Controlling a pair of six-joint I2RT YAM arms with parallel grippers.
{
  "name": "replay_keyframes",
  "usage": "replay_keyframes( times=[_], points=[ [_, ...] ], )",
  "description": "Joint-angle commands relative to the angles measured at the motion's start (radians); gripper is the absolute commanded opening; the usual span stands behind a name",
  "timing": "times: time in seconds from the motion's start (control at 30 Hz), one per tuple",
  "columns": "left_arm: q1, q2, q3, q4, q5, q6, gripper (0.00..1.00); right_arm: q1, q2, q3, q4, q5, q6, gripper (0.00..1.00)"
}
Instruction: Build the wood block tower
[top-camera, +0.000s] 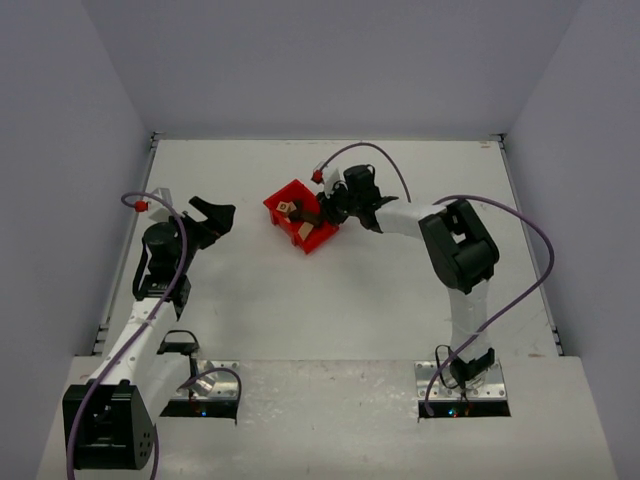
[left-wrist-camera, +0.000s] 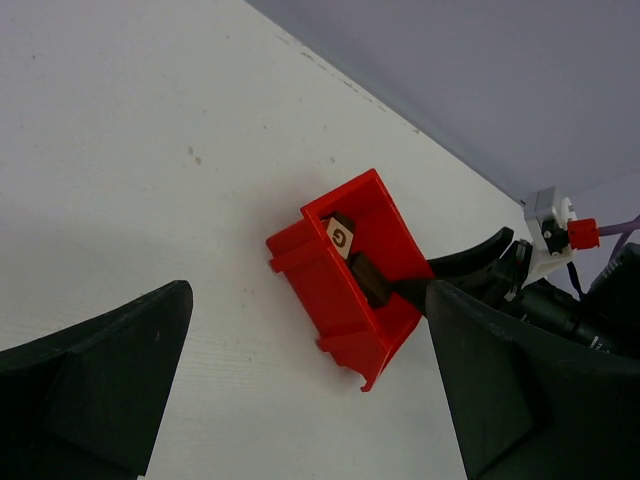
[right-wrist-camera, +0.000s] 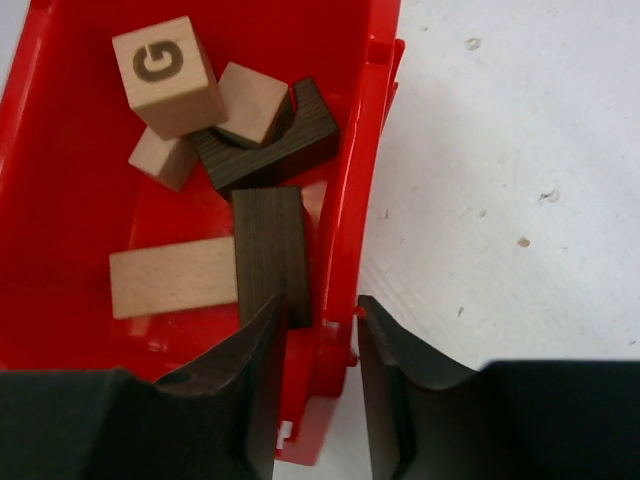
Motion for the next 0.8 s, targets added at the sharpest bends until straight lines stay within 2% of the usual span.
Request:
replay_keyframes(
  times=[0.0, 0.03, 0.13, 0.2, 0.3, 0.4, 0.47, 0.67, 0.77],
  points=[
    [0.006, -0.005, 0.046, 0.032, 0.011, -0.004, 1.00, 0.039, 0.007, -0.016, 0.055, 0.087, -0.049, 0.29],
    [0.006, -0.007, 0.046, 0.030, 0.010, -0.005, 1.00, 0.044, 0.008, -0.019, 0.058, 0.100, -0.051, 0.28],
    [0.006, -0.011, 0.049, 0.021, 0.009, -0.004, 1.00, 0.057, 0.019, -0.016, 0.051, 0.149, -0.044, 0.08],
    [0.006, -0.013, 0.051, 0.014, 0.006, -0.002, 1.00, 0.057, 0.007, -0.018, 0.048, 0.164, -0.034, 0.00],
    [0.006, -0.018, 0.051, 0.012, 0.006, -0.004, 1.00, 0.073, -0.052, -0.093, 0.122, 0.210, -0.048, 0.00],
    [0.005, -0.020, 0.051, 0.010, 0.004, -0.004, 1.00, 0.096, -0.154, -0.166, 0.185, 0.286, -0.134, 0.00],
    [0.006, -0.020, 0.053, 0.009, 0.006, -0.005, 1.00, 0.115, -0.216, -0.223, 0.216, 0.378, -0.200, 0.00],
    [0.006, -0.008, 0.054, 0.010, 0.010, -0.005, 1.00, 0.149, -0.340, -0.311, 0.163, 0.670, -0.382, 0.00],
    [0.006, 0.000, 0.059, 0.006, 0.015, -0.007, 1.00, 0.164, -0.367, -0.379, 0.257, 0.861, -0.520, 0.00]
  ],
)
